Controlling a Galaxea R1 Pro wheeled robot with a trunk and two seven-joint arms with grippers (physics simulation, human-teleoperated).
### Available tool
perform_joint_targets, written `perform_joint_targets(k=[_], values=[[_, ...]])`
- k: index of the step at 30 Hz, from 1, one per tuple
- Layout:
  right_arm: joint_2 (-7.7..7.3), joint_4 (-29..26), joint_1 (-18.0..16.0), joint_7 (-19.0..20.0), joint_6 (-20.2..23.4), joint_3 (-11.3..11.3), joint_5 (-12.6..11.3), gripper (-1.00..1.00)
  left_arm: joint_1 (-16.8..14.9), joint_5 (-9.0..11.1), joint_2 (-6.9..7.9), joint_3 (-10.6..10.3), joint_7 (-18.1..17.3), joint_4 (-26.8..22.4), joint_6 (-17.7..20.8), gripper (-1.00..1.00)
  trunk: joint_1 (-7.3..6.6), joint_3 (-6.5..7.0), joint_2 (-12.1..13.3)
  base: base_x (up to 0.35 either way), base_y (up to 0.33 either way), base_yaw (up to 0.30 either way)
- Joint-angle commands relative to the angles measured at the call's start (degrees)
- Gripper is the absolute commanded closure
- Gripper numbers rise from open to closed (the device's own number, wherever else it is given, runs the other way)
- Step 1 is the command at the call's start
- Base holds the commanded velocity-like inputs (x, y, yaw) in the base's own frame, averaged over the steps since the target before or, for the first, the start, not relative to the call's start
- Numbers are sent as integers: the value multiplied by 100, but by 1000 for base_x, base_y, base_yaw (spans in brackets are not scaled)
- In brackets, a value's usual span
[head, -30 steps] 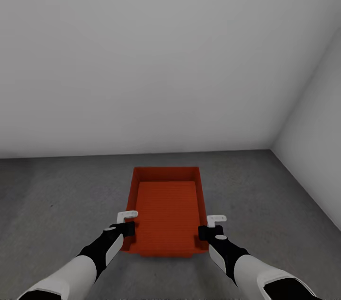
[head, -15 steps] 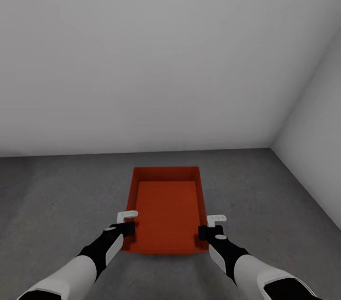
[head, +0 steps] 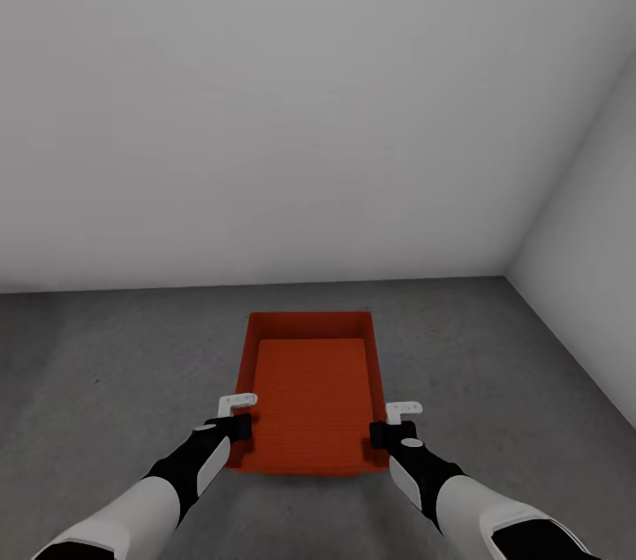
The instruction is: Move the two storage containers from the living room to the garage. In the garage, place one container on the floor and stack the other container on top of it (either order is fine).
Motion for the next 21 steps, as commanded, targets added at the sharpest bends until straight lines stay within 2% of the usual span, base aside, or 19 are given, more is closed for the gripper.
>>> perform_joint_targets(k=[1,9,21], values=[[0,25,1,-36,-29,-10,-88,100,-5,-82,4,123,421,-123,8,100,0,-6,-5,0,0,0],[6,30,1,-40,-9,-10,-88,100,-5,-82,4,129,428,-134,0,100,0,-6,-5,0,0,0],[7,33,1,-38,-40,-10,-84,100,-5,-82,4,123,423,-135,-1,100,0,-6,-5,245,147,0]])
